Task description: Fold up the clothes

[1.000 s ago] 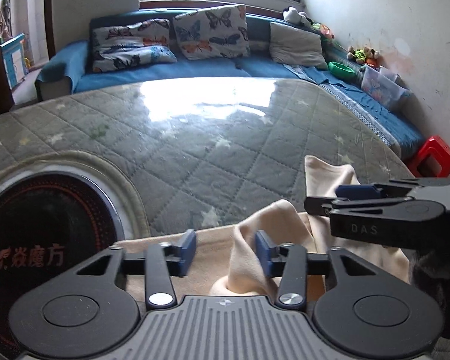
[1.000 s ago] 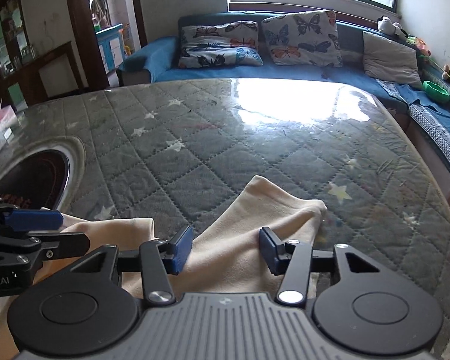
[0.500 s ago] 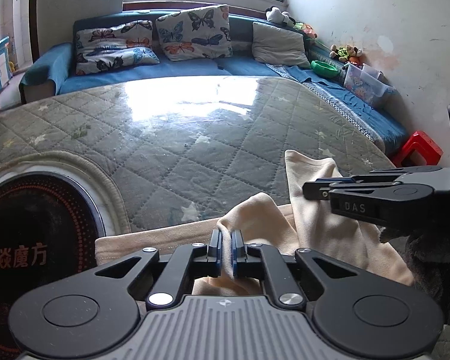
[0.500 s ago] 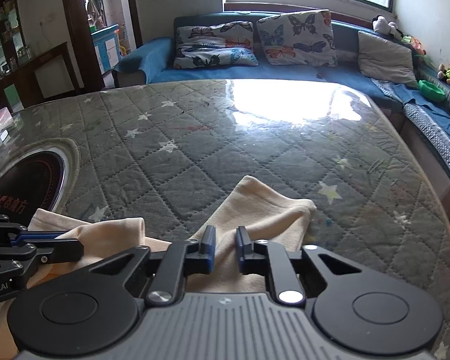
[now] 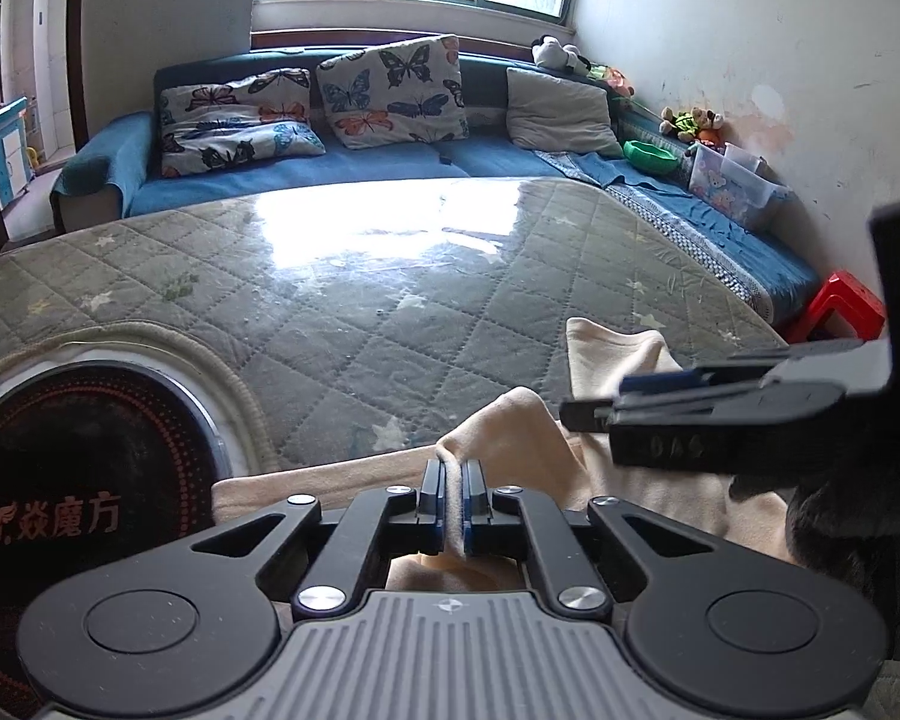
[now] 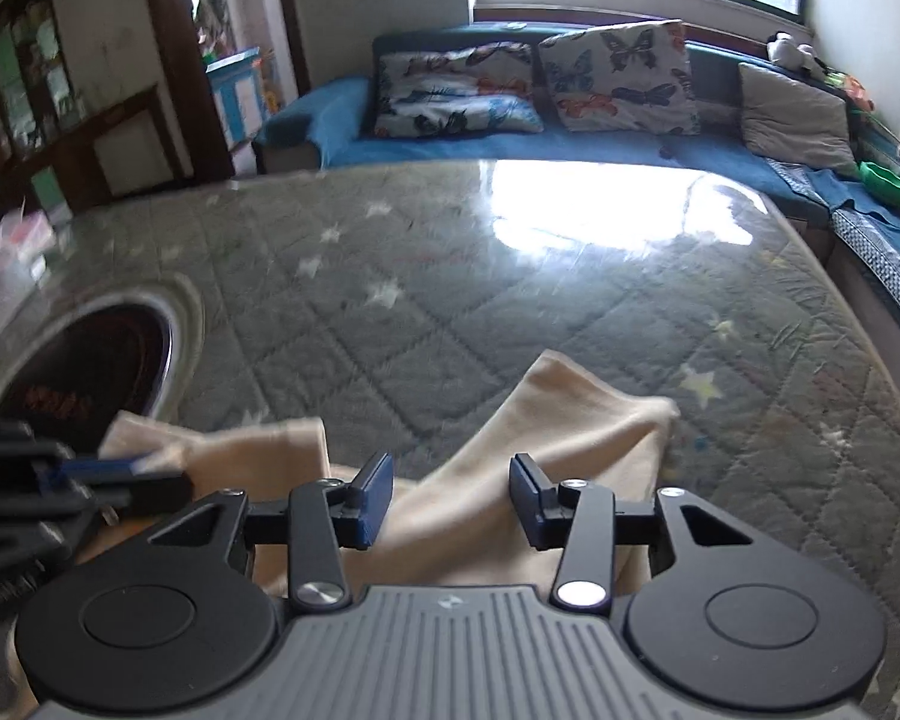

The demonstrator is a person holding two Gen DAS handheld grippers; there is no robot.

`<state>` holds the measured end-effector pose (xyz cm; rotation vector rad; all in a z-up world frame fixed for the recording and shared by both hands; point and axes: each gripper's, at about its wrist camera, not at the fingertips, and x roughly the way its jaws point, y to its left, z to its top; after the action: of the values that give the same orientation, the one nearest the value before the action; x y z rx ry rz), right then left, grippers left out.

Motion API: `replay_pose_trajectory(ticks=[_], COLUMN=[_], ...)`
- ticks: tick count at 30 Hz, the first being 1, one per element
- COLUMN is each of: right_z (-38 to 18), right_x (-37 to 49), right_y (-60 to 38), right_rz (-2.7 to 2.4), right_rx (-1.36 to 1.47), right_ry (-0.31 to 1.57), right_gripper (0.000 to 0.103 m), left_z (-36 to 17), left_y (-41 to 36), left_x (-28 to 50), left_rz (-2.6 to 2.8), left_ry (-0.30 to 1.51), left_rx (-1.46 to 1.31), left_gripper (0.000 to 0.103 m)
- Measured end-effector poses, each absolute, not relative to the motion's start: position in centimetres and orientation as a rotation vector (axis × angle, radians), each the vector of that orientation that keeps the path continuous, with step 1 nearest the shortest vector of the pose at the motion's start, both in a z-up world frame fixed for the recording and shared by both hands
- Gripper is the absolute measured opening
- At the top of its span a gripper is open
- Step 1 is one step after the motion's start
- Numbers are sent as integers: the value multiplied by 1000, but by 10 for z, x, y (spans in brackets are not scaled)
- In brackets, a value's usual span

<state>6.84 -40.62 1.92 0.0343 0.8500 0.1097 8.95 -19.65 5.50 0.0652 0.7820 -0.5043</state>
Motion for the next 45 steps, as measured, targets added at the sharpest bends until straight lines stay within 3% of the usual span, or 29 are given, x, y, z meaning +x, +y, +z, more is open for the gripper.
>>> replay_pose_trajectory(ticks=[2,4,6,12,19,22,24,30,34,36,37,45], right_z=[16,18,21,28,41,45,44,28,15,17,19,52], right_x=[64,59,55,37,10,10,14,27,25,19,16,-57], right_y=[-401,-399,-398,-407,-426,-422,-414,-377,-359,-361,-364,-417], right_rz=[102,93,92,71,48,63,84,150,137,125,123,25], right_rx=[-15,-34,-43,-28,12,35,37,6,-75,-88,-78,-16], right_ry=[845,843,844,823,793,784,788,832,852,846,845,712], right_gripper=[41,32,15,3,3,13,33,44,36,10,5,2], left_z=[56,57,59,69,92,96,95,89,80,77,76,82], left_y=[-192,-186,-179,-152,-96,-69,-55,-14,1,5,6,18], left_x=[88,86,85,77,51,32,19,-13,-20,-23,-24,-40], left_rz=[-495,-481,-470,-419,-306,-241,-205,-104,-62,-51,-47,-32], left_ry=[776,770,765,736,664,639,636,640,660,668,670,637], left_rx=[62,57,48,1,-102,-133,-147,-199,-214,-216,-218,-218], left_gripper=[5,5,5,5,5,5,5,5,5,5,5,5])
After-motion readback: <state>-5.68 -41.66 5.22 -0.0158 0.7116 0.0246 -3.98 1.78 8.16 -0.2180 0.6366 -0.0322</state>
